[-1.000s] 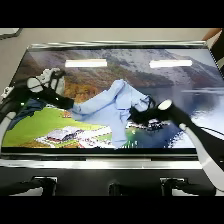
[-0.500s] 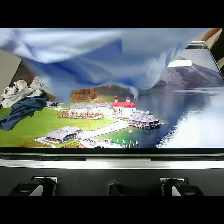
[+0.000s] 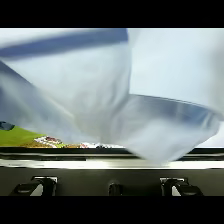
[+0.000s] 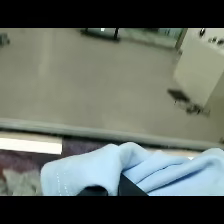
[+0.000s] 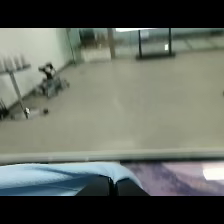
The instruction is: Fold the shirts.
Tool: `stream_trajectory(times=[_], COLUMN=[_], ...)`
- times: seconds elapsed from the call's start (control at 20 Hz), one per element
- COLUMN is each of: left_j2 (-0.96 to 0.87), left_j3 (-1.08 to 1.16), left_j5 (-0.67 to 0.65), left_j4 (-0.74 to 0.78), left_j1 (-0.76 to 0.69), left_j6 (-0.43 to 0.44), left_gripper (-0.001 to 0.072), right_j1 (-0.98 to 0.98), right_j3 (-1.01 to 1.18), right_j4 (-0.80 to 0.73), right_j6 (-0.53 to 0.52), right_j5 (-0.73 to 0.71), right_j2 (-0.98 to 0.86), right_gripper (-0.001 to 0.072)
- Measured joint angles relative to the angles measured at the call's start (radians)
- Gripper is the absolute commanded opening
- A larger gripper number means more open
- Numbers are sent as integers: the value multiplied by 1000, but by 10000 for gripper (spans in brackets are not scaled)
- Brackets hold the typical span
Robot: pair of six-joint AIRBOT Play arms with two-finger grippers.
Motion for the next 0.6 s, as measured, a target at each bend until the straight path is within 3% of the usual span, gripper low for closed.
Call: stream_trajectory(times=[0.25,0.4,0.6], left_j2=[-213,-408,-663], left_j3=[-281,-371,-315], left_j5=[-73,-24,10], left_j4=[7,-13,-110], left_j1=[0,0,1], left_j6=[60,82,201], left_gripper=[31,31,32], right_j1=[0,0,-2], right_j3=[-62,-82,-90], right_j4=[-8,-5,0], right_j6=[0,29,115], right_j5=[146,108,20], right_j2=[-354,-578,-757], right_gripper=[44,44,43])
